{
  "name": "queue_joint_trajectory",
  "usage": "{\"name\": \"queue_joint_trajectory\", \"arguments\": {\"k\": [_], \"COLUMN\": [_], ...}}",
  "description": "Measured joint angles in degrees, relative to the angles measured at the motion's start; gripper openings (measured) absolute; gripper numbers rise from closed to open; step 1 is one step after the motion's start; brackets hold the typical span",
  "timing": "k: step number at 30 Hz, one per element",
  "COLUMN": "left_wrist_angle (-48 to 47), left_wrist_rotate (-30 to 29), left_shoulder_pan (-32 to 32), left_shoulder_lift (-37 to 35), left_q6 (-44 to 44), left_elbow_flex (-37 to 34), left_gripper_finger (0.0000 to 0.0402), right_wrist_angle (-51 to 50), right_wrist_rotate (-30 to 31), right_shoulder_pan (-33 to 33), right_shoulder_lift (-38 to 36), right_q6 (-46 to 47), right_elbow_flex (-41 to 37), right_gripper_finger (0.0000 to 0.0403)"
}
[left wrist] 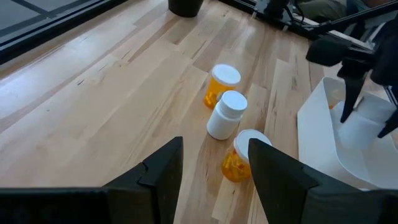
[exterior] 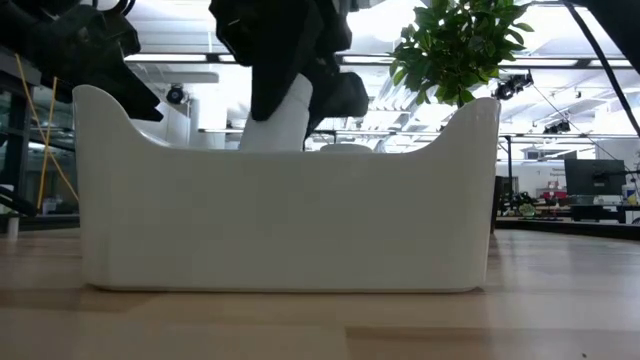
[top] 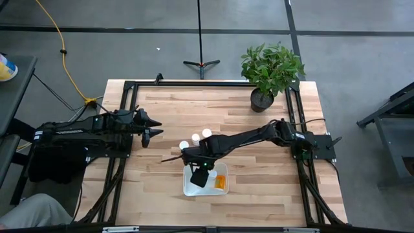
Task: Pick and place pill bottles into a basket
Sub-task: Put the right white pill bottle into the white bin
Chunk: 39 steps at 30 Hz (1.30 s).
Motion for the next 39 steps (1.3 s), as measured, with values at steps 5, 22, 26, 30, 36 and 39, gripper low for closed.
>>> {"name": "queue_joint_trajectory", "arguments": {"k": [5,22,26,30,36,39], "left_wrist_angle": [0.02,0.16,0.14,0.14,0.14,0.12], "left_wrist_rotate": [0.00,-0.04,-0.06,-0.07,-0.07,-0.07], "left_shoulder_pan": [0.00,0.00,0.00,0.00,0.00,0.00], "left_shoulder_lift": [0.00,0.02,0.01,0.01,0.01,0.02], "left_q6": [0.00,-0.04,-0.04,-0.19,-0.22,-0.22], "left_elbow_flex": [0.00,0.00,0.00,0.01,0.00,0.00], "left_gripper_finger": [0.0216,0.0216,0.0216,0.0216,0.0216,0.0216], "right_wrist_angle": [0.50,2.42,2.67,2.87,2.93,2.93], "right_wrist_rotate": [-0.77,-2.54,-3.02,-3.12,-2.12,-2.09], "right_shoulder_pan": [0.00,-0.56,-1.33,-1.68,-1.63,-1.64], "right_shoulder_lift": [0.00,2.50,2.69,2.69,2.69,2.69], "right_q6": [-0.09,-2.41,-2.81,-3.31,-3.72,-4.02], "right_elbow_flex": [-1.01,-1.02,-1.01,-1.01,-1.01,-1.00], "right_gripper_finger": [0.0166,0.0166,0.0166,0.0166,0.0238,0.0253]}}
